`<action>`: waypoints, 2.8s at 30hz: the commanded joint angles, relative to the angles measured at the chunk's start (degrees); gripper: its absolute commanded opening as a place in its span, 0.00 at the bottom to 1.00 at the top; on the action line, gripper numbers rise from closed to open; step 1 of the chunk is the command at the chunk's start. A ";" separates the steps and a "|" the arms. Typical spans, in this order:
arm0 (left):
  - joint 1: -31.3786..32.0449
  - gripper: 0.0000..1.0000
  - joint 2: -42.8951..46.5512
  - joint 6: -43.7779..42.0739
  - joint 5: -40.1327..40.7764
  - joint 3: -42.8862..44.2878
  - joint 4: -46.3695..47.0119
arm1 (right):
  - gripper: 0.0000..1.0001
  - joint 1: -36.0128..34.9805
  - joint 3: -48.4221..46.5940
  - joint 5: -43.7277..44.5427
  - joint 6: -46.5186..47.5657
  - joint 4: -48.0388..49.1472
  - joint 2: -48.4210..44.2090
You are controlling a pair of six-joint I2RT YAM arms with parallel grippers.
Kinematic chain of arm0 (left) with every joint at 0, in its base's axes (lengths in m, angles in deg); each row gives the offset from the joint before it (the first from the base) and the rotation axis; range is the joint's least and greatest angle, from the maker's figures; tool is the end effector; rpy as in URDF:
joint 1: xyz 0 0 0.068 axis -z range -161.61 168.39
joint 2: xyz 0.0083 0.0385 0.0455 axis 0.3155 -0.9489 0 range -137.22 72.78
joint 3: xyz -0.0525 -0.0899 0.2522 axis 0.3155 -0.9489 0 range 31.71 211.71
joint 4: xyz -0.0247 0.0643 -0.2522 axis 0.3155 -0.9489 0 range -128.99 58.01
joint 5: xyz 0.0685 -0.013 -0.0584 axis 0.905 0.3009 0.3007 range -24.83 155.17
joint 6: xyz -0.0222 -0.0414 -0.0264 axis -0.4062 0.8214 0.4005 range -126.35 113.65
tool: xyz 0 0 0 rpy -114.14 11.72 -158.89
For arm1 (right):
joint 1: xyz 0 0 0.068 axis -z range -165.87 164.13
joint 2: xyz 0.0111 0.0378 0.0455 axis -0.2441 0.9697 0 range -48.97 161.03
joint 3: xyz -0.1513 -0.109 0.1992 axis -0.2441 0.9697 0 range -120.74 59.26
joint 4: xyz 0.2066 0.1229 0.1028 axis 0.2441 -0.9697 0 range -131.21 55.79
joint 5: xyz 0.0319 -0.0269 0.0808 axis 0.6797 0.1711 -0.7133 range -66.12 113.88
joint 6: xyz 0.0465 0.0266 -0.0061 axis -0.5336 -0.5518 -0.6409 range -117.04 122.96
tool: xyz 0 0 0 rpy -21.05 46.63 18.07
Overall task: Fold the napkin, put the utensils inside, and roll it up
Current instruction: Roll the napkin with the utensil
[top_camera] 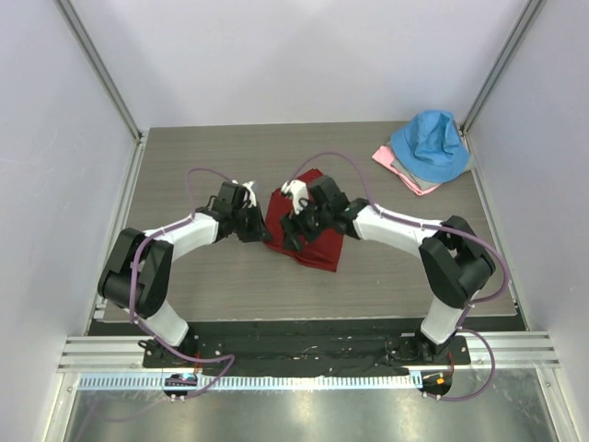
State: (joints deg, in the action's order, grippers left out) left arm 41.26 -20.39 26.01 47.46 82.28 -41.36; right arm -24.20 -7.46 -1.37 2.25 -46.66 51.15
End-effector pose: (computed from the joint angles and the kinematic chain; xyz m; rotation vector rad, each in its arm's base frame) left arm 0.2925 -0.1351 0.1706 -0.0756 2.5893 -0.7703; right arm 0.2870 0.2464 0.2125 -0.9913 2.2263 0.8414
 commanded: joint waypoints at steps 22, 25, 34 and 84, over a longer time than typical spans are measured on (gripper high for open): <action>0.07 0.00 -0.26 -0.10 -0.92 3.57 -5.84 | 0.83 -11.94 11.34 19.45 13.01 14.12 -1.41; -0.02 0.00 -0.26 -0.19 -1.18 3.84 -6.10 | 0.80 -13.00 11.96 22.34 13.63 14.29 -0.98; -0.02 0.00 -0.09 -0.37 -1.62 3.93 -6.02 | 0.66 -15.46 15.91 32.19 15.04 18.59 -0.89; -0.81 0.89 26.20 -6.60 2.07 -21.21 15.96 | 0.01 5.36 -19.59 -27.21 -1.92 -20.78 29.70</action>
State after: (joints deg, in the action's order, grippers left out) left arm 40.02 6.43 22.45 52.20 61.36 -30.06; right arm -19.67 -26.06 -29.28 1.15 -67.25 78.82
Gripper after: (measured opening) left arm 0.896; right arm 0.051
